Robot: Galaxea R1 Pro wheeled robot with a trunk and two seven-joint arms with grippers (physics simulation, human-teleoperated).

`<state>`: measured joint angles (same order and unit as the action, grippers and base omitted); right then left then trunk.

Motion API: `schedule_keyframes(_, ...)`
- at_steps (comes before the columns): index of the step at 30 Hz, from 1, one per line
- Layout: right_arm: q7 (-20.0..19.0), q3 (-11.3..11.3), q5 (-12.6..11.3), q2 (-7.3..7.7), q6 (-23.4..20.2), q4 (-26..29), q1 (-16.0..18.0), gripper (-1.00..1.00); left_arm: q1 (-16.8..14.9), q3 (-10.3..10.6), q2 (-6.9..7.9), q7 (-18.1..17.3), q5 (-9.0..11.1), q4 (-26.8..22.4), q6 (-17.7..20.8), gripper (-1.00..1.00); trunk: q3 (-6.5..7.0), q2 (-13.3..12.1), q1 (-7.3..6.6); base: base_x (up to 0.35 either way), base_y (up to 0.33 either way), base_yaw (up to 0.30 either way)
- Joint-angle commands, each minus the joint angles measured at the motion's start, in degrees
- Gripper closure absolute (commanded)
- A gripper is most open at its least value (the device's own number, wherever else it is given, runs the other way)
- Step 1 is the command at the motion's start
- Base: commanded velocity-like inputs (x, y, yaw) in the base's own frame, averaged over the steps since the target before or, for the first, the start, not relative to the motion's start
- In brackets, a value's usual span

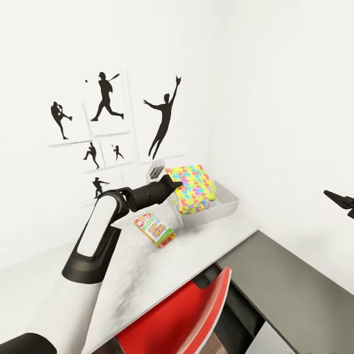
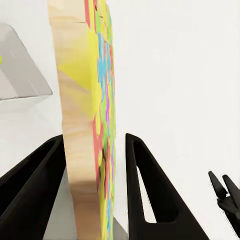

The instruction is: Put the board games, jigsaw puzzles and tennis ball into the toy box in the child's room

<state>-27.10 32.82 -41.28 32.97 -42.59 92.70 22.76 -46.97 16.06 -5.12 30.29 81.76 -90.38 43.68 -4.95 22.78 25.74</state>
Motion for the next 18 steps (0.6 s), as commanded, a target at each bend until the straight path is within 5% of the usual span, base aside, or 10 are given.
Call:
schedule_keyframes(1, -0.13, 0.06, -0.12, 0.00, -0.40, -0.01, 0.09, -1.00, 0.33, -0.77, -0.01, 0.60, 1.01, -0.09, -0.03, 1.00, -0.13, 0.14, 0.04, 0.028, -0.028, -0.290)
schedule_keyframes(5, -0.14, -0.01, -0.12, -0.01, -0.39, 0.01, 0.09, -1.00, 1.65, -3.99, 0.02, 0.94, 1.02, -0.71, 0.26, 1.00, -0.13, 0.14, 0.04, 0.011, -0.011, -0.290)
schedule_keyframes(10, -0.14, -0.04, -0.12, -0.01, -0.39, 0.00, 0.09, -1.00, 1.77, -4.62, 0.02, 0.84, 1.19, -0.93, 0.26, 1.00, -0.13, 0.14, 0.04, 0.001, -0.001, -0.290)
schedule_keyframes(14, -0.09, -0.05, -0.12, -0.01, -0.39, -0.03, 0.09, -1.00, 1.92, -8.28, 0.02, 0.83, 1.37, -1.50, 1.44, 1.00, -0.13, 0.14, 0.04, 0.000, 0.000, -0.290)
schedule_keyframes(18, -0.07, -0.07, -0.12, 0.02, -0.39, -0.01, 0.09, -1.00, 1.95, -9.10, 0.02, 0.81, 1.50, -1.66, 2.02, 1.00, -0.13, 0.14, 0.04, 0.000, 0.000, -0.290)
